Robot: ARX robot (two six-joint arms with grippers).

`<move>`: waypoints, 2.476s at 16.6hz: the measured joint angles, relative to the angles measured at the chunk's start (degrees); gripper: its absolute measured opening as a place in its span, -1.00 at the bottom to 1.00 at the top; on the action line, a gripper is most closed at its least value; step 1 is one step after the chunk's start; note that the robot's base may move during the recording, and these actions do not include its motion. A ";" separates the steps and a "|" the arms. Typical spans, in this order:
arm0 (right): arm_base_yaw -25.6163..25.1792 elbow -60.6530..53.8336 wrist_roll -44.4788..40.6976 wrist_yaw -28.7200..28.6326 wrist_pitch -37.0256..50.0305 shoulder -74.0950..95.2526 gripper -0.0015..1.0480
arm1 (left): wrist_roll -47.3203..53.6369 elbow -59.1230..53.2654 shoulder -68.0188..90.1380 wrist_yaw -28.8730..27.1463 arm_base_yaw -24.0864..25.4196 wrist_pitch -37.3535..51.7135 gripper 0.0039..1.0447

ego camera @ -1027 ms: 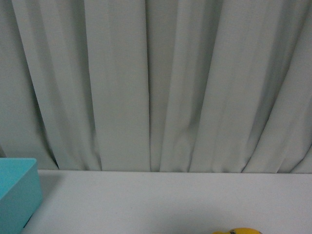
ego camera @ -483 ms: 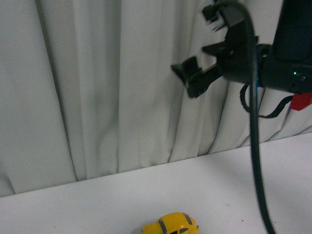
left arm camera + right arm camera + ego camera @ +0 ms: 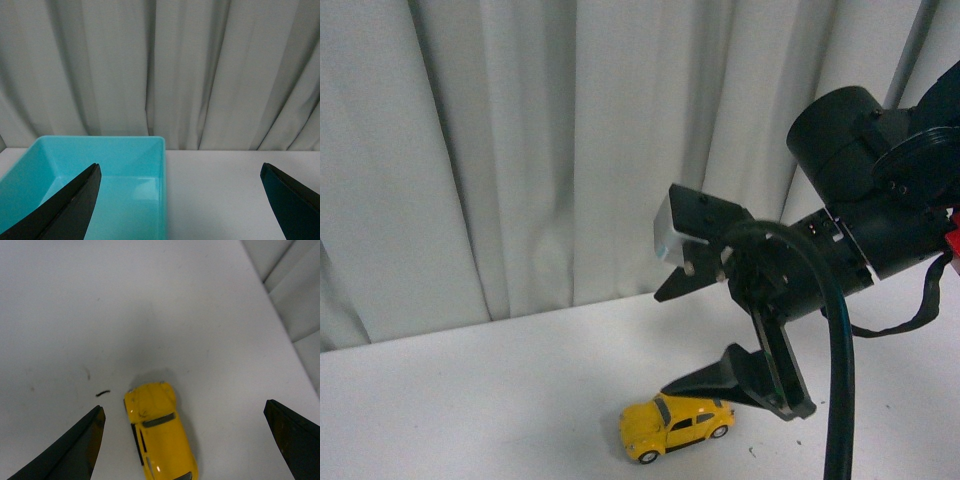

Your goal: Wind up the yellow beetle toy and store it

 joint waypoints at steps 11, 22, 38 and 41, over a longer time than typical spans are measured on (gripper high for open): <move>-0.37 9.16 -26.56 8.09 -15.58 13.70 0.87 | 0.00 0.00 0.00 0.00 0.00 0.00 0.88; 1.31 15.37 -29.68 9.05 -16.22 20.26 0.87 | 0.00 0.00 0.00 -0.02 0.00 0.00 0.88; 0.66 14.71 -27.56 6.84 -14.34 21.64 -0.18 | 0.00 0.00 0.00 0.00 0.00 -0.02 0.88; 0.17 14.29 -27.47 6.16 -13.77 21.75 -0.18 | 0.00 0.00 0.00 0.00 0.00 -0.02 0.88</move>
